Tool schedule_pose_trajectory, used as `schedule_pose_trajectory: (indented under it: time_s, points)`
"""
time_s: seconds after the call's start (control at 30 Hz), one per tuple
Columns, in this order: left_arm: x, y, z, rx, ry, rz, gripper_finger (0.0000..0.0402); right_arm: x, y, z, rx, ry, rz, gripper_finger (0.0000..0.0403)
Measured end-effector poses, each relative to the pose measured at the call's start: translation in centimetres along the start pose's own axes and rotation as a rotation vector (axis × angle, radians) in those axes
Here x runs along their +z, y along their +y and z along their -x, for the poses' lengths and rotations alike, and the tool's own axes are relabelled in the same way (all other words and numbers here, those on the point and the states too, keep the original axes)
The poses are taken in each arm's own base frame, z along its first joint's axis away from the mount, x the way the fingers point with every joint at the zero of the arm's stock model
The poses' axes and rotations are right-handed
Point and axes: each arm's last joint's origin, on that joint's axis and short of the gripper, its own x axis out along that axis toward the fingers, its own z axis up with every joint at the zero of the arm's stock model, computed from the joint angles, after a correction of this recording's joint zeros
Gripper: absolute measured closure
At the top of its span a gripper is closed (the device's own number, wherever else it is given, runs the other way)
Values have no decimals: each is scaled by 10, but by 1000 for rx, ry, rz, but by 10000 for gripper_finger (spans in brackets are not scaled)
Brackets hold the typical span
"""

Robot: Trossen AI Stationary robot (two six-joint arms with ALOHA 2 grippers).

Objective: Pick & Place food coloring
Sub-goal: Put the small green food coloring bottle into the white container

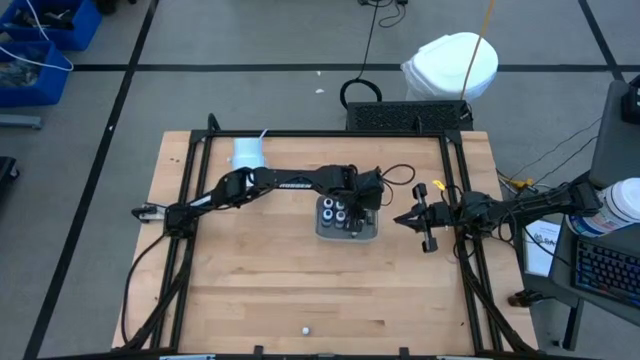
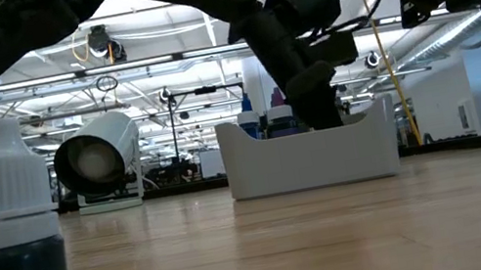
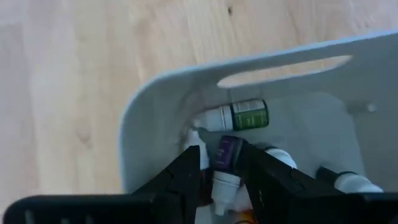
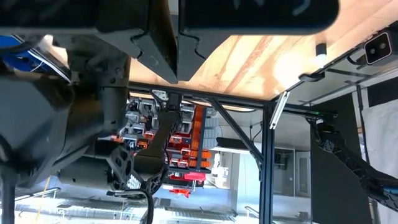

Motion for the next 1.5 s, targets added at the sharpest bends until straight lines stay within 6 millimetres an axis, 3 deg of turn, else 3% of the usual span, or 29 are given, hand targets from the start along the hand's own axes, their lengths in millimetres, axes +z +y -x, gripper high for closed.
schedule_pose_trajectory:
  time_s: [0.13, 0.33, 0.53, 0.63, 0.83, 1.0, 1.2, 1.33, 1.5]
  points:
    - [16, -5, 26, 25, -71, -34, 277, 0, 0, 0, 0, -3, 7, 403]
    - [44, -28, 123, 198, -201, -71, 277, 1, 0, 0, -2, -11, 23, 403]
    - [33, -83, 214, 255, -147, -48, 281, 1, 0, 0, -2, -10, 23, 403]
    - [16, -118, 234, 254, -24, -43, 305, 1, 0, 0, -2, -7, 23, 403]
    - [-11, -185, 246, 256, 106, -66, 392, 1, 0, 0, -2, -7, 23, 403]
    - [-26, -237, 239, 156, 17, -65, 387, 0, 0, 0, -1, 1, 23, 403]
    - [-43, -286, 194, 6, -9, 61, 395, -1, 0, -1, -1, 10, 22, 403]
    - [-53, -320, 154, -128, 21, -57, 389, -1, 0, -1, -1, 10, 22, 403]
    - [-44, -338, 123, -194, -49, 13, 393, -2, 0, -1, -2, 16, 21, 403]
